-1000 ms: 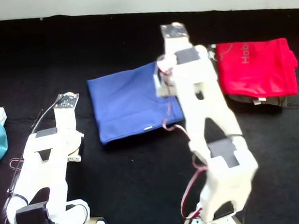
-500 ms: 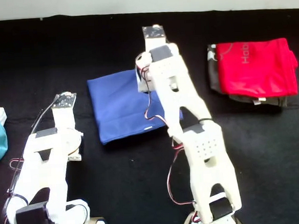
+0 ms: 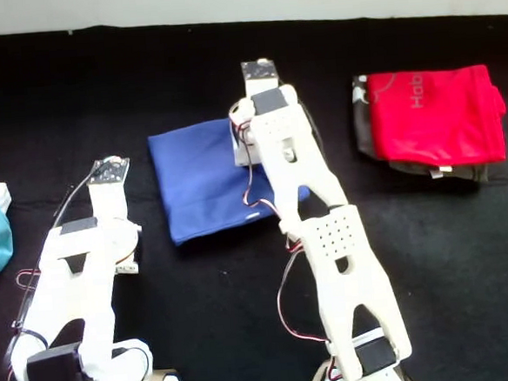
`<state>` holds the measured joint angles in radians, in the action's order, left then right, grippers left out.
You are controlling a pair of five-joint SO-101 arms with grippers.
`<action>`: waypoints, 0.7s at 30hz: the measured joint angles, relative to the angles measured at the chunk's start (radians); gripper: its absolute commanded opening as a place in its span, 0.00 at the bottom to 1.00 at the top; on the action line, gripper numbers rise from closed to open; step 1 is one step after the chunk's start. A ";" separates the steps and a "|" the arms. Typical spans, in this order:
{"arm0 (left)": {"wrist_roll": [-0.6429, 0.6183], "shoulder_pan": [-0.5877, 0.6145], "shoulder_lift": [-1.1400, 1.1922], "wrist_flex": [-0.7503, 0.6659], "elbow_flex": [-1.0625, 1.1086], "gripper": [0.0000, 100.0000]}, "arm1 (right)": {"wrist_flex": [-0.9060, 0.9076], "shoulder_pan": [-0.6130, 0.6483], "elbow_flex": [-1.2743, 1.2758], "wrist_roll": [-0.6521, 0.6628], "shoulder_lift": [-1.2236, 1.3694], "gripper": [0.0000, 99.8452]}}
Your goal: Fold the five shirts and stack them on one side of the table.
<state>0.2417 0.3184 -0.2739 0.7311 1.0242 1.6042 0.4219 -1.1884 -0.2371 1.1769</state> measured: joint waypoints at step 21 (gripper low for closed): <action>-0.006 0.000 0.000 -0.006 0.000 0.01 | 0.150 -0.350 -0.242 0.290 -0.244 0.01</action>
<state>0.2355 0.3184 -0.2739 0.7250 1.0242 1.7545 0.0721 -1.4308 0.0529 0.9329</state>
